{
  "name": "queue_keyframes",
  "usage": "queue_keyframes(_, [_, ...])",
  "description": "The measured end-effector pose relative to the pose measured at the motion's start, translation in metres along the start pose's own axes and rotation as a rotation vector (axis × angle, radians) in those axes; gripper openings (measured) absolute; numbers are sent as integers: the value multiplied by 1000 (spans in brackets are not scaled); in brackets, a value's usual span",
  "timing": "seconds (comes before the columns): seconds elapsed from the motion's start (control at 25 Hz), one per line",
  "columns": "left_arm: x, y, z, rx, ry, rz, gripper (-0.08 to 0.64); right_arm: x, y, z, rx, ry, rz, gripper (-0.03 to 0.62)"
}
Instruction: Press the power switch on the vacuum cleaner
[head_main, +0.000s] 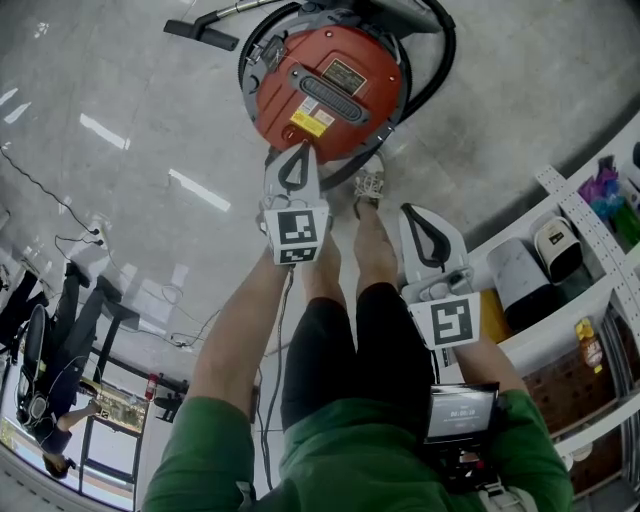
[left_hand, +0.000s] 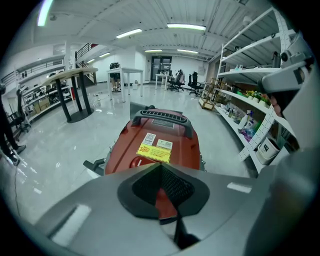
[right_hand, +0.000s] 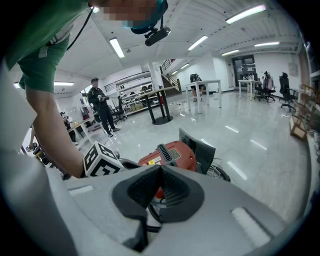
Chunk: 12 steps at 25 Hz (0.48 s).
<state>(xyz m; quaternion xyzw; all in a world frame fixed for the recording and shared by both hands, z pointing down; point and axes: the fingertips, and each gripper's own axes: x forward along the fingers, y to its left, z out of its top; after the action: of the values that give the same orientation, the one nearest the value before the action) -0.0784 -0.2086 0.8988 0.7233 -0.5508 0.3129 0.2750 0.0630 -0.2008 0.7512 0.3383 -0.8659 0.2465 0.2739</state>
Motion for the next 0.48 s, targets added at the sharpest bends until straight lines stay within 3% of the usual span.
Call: queue_keyframes(0.48, [1,0,-1,13,5,-2,8,0,-1,0,1,8,-3,3])
